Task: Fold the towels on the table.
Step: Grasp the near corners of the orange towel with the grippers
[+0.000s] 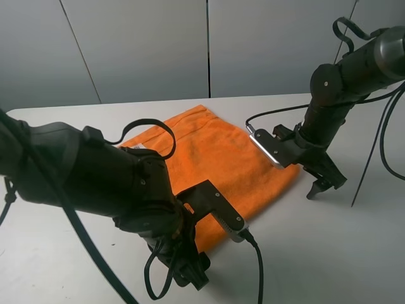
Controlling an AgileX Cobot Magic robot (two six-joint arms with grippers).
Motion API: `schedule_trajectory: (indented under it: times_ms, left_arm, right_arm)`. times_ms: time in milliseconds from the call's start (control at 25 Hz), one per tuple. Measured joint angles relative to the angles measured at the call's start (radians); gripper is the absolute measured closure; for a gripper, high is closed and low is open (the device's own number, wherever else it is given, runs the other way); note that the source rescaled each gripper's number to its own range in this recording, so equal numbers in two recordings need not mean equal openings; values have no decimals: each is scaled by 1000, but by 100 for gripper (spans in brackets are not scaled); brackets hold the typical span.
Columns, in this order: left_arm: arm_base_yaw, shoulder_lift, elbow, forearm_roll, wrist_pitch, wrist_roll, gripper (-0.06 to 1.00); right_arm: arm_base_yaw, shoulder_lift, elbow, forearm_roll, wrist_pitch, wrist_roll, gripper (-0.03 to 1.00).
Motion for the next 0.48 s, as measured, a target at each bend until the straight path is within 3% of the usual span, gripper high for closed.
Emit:
schedule_trajectory:
  times_ms: [480]
  left_arm:
    - [0,15,0,-63,-6,0,-6]
  right_arm:
    - [2,15,-9,-17,12,9,-3]
